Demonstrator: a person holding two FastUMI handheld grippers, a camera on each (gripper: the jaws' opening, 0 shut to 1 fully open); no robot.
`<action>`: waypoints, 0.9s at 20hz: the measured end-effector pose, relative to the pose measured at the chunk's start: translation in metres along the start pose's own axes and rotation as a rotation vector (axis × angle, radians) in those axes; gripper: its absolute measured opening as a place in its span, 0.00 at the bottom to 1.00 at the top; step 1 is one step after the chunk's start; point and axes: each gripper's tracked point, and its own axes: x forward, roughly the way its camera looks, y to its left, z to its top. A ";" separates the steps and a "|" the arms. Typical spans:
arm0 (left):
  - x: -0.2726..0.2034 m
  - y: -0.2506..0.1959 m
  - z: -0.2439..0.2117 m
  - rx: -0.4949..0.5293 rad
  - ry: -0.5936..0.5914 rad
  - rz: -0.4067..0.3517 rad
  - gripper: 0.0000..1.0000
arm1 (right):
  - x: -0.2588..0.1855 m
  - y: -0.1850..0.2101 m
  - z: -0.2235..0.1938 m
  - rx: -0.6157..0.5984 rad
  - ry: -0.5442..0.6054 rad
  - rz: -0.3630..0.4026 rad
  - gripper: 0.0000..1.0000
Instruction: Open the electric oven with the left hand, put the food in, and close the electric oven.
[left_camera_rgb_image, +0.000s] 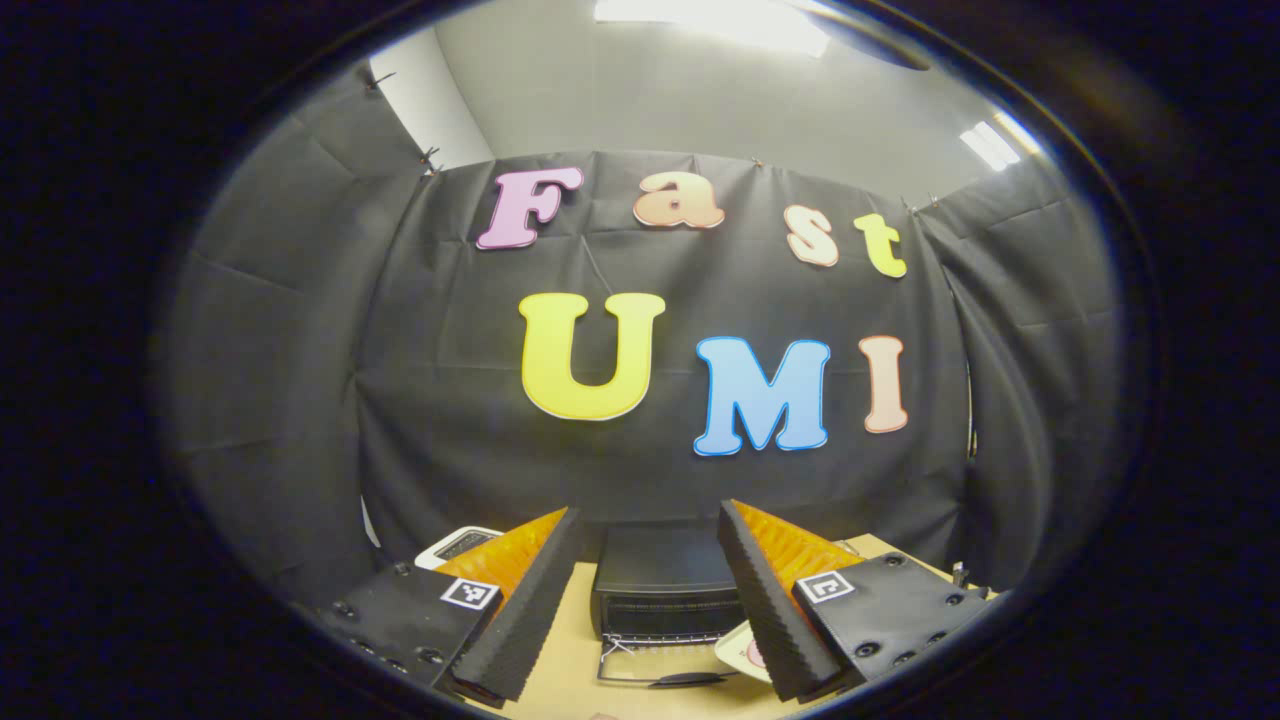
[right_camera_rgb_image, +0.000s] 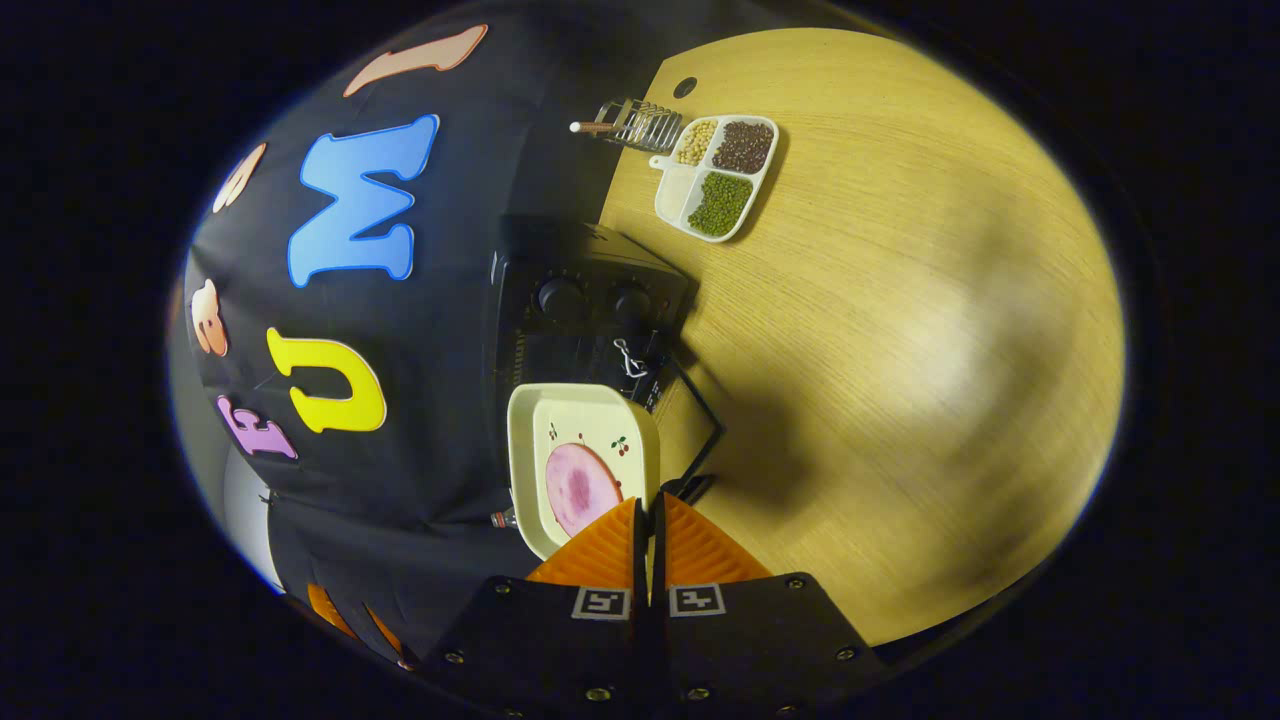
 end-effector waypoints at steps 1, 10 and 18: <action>0.000 0.004 -0.002 -0.006 0.005 -0.003 0.97 | 0.011 0.004 -0.004 0.022 -0.008 -0.010 0.00; -0.014 0.083 -0.023 -0.053 0.071 0.085 0.97 | 0.107 0.048 -0.001 0.126 -0.222 -0.083 0.01; -0.032 0.133 -0.035 -0.028 0.122 0.173 0.97 | 0.178 0.074 0.024 0.293 -0.378 -0.094 0.01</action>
